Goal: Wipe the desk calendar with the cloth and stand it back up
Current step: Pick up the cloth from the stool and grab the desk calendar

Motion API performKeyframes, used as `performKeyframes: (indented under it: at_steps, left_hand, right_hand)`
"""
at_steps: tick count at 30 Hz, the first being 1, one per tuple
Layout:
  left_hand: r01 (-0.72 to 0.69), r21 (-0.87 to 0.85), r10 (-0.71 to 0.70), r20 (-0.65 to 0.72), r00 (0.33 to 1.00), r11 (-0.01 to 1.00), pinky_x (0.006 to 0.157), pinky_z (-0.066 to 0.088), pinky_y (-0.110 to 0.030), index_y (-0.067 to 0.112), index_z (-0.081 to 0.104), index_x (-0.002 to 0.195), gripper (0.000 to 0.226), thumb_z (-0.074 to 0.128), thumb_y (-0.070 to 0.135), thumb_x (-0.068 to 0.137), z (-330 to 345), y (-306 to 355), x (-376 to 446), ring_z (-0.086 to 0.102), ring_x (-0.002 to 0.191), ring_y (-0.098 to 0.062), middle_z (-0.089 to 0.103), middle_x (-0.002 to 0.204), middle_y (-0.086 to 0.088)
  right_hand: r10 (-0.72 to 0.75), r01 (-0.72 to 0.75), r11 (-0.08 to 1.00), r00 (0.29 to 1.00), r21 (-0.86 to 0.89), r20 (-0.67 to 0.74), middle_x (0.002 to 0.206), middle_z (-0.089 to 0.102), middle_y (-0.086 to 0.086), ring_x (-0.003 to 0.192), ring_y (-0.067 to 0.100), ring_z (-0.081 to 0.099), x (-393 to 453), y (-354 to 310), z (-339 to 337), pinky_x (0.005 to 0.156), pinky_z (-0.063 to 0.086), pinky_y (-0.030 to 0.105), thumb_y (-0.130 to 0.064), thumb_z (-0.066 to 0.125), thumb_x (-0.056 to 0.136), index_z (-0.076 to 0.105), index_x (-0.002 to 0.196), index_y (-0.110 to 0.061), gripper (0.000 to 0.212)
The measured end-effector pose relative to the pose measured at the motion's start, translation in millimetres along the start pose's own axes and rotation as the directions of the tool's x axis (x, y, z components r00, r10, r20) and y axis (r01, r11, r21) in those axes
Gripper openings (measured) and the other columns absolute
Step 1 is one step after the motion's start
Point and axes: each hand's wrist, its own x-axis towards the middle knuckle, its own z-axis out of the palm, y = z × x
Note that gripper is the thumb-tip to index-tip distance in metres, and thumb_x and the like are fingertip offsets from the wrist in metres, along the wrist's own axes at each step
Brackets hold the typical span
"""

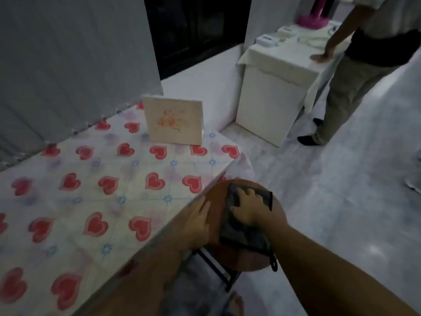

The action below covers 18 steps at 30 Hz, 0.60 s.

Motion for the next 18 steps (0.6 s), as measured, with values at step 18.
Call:
performKeyframes:
  at_steps: [18]
  left_hand:
    - [-0.102,0.112,0.065,0.296,0.953,0.988,0.124,0.012,-0.042,0.006,0.006,0.158,0.087,0.054,0.022,0.088,44.5,-30.3,51.7,-0.005,0.153,-0.026,-0.005,0.167,-0.011]
  right_hand:
    - [0.19,-0.208,0.976,0.96,-0.071,-0.206,0.16,-0.025,0.005,0.142,0.044,-0.021,37.9,9.9,84.6,0.104,-0.002,0.077,-0.061,0.047,0.079,-0.019,0.146,-0.043,0.096]
